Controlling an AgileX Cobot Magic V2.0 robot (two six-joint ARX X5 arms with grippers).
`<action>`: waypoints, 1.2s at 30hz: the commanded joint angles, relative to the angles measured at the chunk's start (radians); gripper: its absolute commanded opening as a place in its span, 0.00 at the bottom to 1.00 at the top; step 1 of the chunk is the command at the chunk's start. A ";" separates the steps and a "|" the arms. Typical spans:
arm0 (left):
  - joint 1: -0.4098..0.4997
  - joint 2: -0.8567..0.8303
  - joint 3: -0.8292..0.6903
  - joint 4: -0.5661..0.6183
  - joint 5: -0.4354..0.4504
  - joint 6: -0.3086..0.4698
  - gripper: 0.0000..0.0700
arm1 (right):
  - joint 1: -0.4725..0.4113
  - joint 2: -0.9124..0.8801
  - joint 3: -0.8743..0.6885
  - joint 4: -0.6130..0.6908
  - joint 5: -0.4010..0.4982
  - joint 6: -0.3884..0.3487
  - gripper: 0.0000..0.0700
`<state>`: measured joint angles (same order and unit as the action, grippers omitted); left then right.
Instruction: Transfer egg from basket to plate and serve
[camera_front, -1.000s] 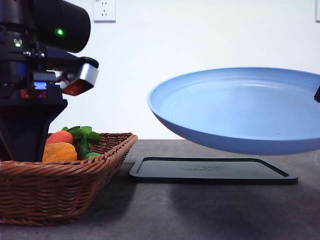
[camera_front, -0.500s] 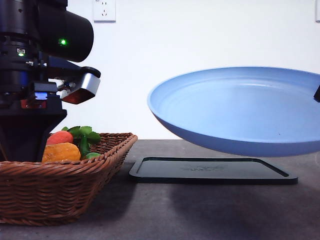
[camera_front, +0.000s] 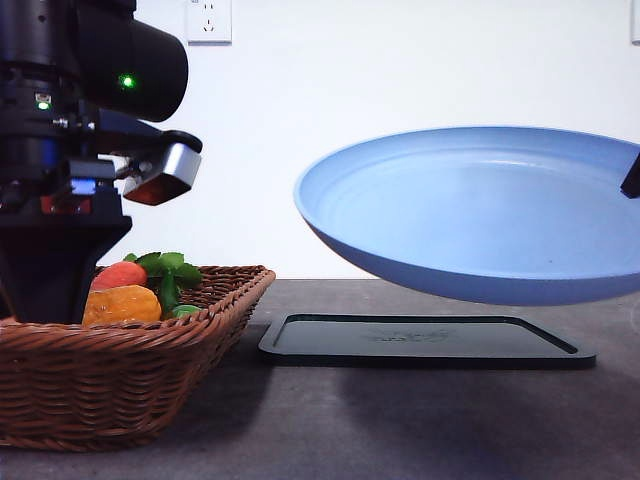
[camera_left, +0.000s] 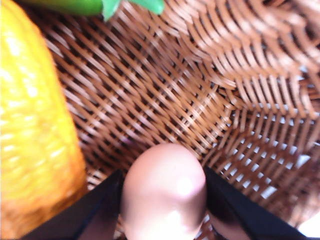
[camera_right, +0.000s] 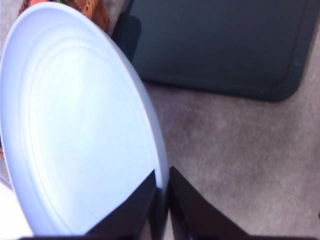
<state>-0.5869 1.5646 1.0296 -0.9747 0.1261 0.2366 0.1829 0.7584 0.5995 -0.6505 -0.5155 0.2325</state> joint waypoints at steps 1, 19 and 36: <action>-0.009 0.017 0.055 -0.012 -0.003 -0.013 0.29 | 0.002 0.008 0.005 0.014 0.000 -0.003 0.00; -0.122 0.017 0.450 0.092 0.293 -0.205 0.29 | 0.003 0.239 0.005 0.025 -0.110 0.003 0.00; -0.434 0.200 0.450 0.208 -0.046 -0.116 0.30 | 0.003 0.247 0.005 0.016 -0.151 0.003 0.00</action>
<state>-1.0079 1.7484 1.4649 -0.7776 0.0897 0.0971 0.1829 0.9974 0.5995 -0.6397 -0.6548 0.2333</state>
